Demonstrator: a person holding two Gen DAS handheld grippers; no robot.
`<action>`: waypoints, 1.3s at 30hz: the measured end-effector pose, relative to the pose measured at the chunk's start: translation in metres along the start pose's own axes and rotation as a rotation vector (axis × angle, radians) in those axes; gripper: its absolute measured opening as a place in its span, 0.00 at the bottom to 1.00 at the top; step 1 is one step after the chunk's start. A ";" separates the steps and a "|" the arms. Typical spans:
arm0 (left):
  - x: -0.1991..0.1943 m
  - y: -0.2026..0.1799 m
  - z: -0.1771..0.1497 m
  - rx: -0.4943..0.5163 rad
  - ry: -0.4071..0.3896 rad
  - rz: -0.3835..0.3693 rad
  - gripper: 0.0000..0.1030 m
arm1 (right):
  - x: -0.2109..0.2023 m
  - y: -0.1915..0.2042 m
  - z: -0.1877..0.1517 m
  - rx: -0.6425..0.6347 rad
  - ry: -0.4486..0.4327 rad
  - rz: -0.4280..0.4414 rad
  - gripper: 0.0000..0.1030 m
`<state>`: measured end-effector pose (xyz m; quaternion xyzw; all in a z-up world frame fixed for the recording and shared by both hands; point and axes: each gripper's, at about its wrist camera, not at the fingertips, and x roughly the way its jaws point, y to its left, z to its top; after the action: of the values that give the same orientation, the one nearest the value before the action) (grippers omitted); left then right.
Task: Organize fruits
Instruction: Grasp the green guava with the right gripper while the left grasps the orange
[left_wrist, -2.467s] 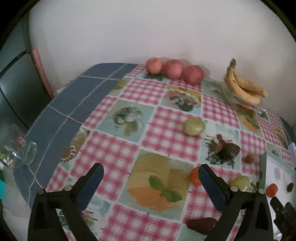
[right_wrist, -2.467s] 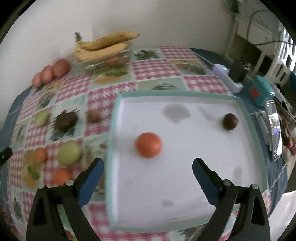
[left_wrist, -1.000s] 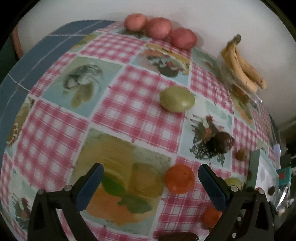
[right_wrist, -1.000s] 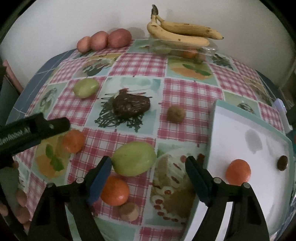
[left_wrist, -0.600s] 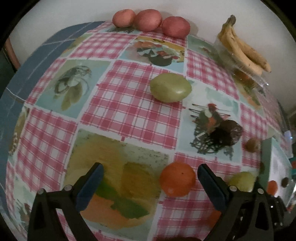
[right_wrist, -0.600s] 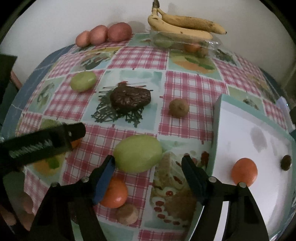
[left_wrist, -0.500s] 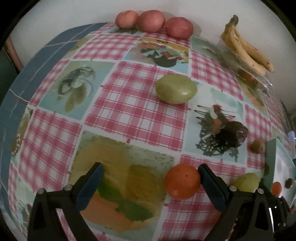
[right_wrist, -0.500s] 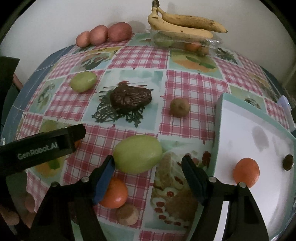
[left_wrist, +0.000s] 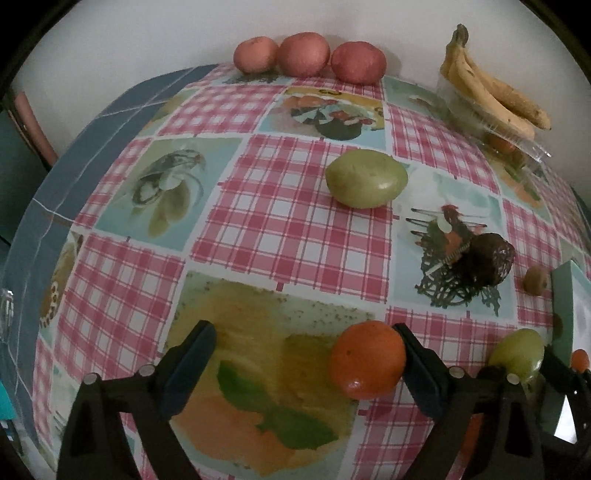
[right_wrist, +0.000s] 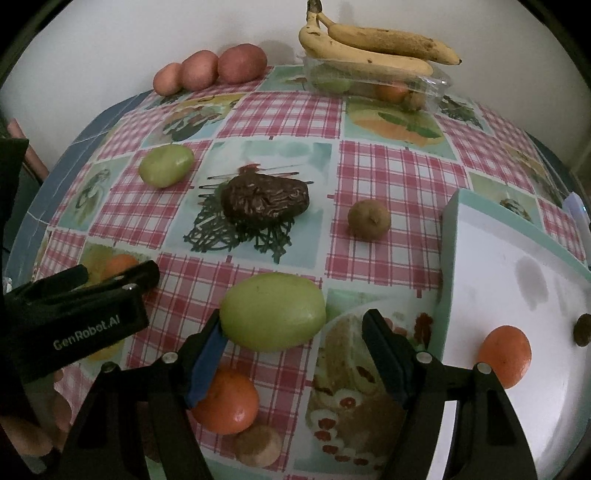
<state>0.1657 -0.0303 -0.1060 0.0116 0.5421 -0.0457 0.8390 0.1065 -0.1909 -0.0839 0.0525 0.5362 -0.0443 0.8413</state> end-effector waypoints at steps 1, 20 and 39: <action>0.000 -0.001 0.000 -0.004 -0.002 0.001 0.89 | 0.000 0.000 0.000 -0.001 -0.002 0.000 0.73; -0.010 0.036 0.008 -0.112 -0.013 -0.026 0.33 | -0.001 0.007 -0.003 -0.034 -0.026 0.007 0.60; -0.011 0.041 0.011 -0.175 0.008 -0.093 0.32 | -0.006 0.010 -0.003 -0.042 -0.038 0.011 0.50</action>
<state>0.1751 0.0100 -0.0927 -0.0866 0.5472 -0.0372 0.8316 0.1023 -0.1803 -0.0794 0.0369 0.5207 -0.0292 0.8524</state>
